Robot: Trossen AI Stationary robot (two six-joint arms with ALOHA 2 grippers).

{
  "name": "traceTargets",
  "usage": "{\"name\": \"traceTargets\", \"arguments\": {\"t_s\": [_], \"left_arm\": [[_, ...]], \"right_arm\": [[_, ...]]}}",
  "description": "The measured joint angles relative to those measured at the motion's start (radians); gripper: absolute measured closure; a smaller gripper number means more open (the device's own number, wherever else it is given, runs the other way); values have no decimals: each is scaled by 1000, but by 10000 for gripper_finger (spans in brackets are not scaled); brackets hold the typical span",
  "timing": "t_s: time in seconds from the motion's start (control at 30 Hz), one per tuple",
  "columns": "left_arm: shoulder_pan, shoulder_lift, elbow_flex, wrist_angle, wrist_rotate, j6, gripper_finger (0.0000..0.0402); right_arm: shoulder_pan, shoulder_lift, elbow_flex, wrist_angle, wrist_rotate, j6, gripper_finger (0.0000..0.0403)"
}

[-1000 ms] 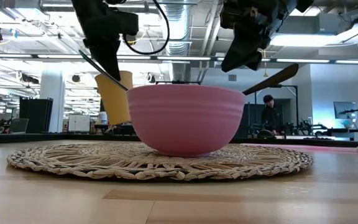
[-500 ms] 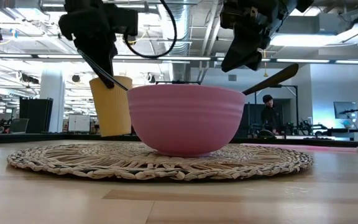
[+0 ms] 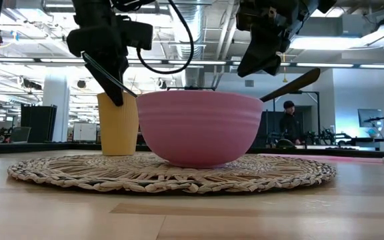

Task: Pick & Place Utensil
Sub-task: Put the yellow cup on the top left of the pink bowl on the brown mat, then put the pink straw into the yellow cup on the brown mat

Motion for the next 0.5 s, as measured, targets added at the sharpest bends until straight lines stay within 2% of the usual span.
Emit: {"name": "traceTargets", "arguments": {"t_s": [0.3, 0.5], "left_arm": [[0, -22, 0, 8, -6, 1, 290], [0, -112, 1, 22, -19, 0, 277]], "right_arm": [[0, 0, 0, 0, 0, 0, 347], [-10, 0, 0, 36, 1, 0, 346]]}}
